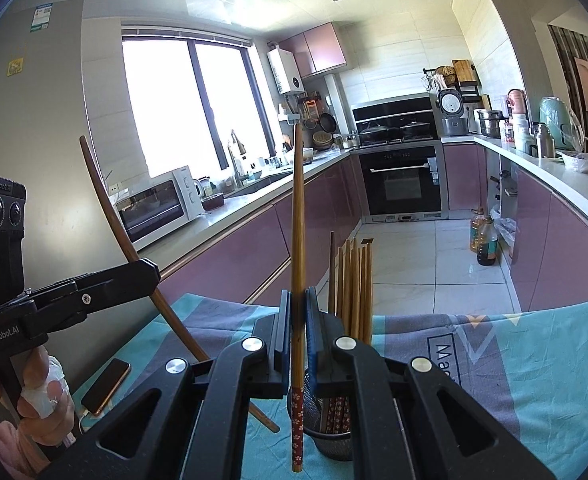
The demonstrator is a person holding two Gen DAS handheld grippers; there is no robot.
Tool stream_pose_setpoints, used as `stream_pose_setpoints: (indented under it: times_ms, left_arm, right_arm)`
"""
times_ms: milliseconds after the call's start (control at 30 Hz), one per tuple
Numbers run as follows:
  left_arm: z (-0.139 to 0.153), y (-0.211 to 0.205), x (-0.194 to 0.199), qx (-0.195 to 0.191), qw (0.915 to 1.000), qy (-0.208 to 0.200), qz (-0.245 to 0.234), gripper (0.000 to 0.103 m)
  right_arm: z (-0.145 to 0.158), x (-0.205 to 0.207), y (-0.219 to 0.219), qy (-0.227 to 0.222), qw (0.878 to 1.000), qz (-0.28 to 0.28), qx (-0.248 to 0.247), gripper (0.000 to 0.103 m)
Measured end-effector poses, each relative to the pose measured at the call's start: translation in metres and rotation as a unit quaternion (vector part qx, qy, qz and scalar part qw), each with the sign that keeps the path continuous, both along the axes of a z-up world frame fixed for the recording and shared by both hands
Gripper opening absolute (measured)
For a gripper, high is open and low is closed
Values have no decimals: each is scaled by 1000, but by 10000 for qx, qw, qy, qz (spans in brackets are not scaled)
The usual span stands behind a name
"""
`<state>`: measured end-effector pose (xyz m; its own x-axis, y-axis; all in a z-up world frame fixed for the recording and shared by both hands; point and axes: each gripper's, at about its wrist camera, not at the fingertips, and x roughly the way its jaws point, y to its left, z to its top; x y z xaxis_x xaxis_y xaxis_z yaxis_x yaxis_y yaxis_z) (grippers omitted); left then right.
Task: Organize utensils
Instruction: 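Carry both upright chopsticks over the mesh holder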
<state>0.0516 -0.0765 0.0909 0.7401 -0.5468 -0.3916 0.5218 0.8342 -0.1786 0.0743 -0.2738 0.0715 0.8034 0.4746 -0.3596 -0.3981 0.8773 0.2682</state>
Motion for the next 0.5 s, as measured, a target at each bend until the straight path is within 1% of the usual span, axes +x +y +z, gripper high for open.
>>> stream_pose_setpoints:
  times_ms: [200, 500]
  left_arm:
    - [2, -3, 3, -38, 10000, -36, -20, 8]
    - [-1, 4, 16, -28, 10000, 79, 27, 8]
  right_arm:
    - [1, 7, -2, 27, 10000, -33, 50, 6]
    - [0, 14, -3, 55, 9999, -122, 64, 6]
